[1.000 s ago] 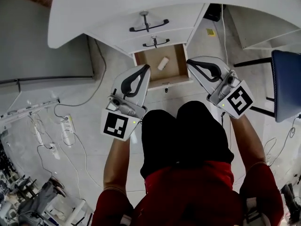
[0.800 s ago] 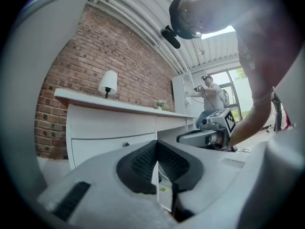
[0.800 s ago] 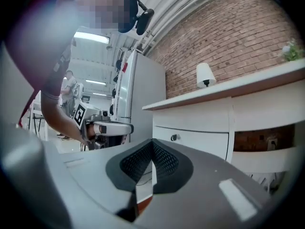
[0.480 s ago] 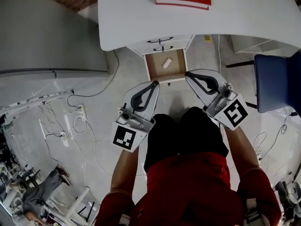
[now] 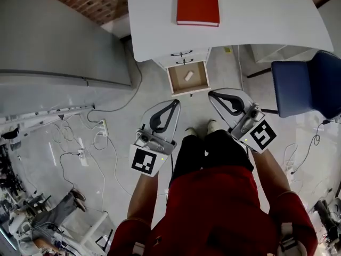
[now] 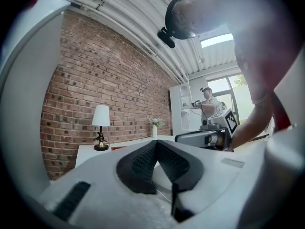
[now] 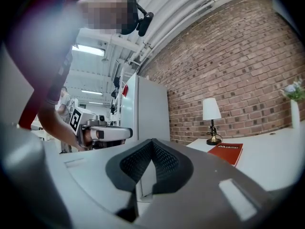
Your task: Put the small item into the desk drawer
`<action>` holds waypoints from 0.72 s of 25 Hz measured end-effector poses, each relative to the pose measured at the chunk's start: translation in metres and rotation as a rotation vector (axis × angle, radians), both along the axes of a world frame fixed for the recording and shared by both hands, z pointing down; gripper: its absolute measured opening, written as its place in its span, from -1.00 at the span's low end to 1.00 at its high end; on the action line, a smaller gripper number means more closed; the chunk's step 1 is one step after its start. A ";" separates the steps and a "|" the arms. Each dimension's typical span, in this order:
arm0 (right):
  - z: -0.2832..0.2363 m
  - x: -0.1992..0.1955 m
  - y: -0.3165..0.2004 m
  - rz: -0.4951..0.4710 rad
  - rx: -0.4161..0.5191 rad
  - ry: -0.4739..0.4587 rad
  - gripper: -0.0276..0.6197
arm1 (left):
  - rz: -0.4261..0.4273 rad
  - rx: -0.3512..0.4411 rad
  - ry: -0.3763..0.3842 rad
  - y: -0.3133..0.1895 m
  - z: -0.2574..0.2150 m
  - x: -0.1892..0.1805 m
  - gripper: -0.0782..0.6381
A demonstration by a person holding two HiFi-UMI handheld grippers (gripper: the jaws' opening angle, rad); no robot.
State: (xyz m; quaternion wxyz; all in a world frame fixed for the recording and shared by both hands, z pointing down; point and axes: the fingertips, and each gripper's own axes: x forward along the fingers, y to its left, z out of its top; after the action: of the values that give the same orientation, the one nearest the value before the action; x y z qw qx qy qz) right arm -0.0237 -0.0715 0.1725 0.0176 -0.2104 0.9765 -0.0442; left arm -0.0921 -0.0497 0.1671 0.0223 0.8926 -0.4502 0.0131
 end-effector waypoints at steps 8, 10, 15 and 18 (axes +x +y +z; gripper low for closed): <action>-0.053 0.018 0.035 0.012 0.016 -0.001 -0.89 | -0.010 0.023 0.001 0.039 -0.055 0.009 -0.76; -0.058 0.023 0.045 0.011 0.020 0.006 -0.89 | -0.021 0.032 0.004 0.047 -0.063 0.009 -0.76; -0.068 0.028 0.063 0.014 0.003 -0.022 -0.89 | -0.038 0.054 0.001 0.064 -0.076 0.008 -0.76; -0.070 0.033 0.073 0.019 0.009 -0.022 -0.89 | -0.047 0.060 -0.001 0.073 -0.080 0.008 -0.76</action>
State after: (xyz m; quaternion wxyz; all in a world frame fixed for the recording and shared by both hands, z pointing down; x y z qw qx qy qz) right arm 0.0095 0.0015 0.1027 0.0297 -0.2190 0.9744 -0.0417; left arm -0.0839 0.0234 0.0870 -0.0044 0.8820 -0.4713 -0.0007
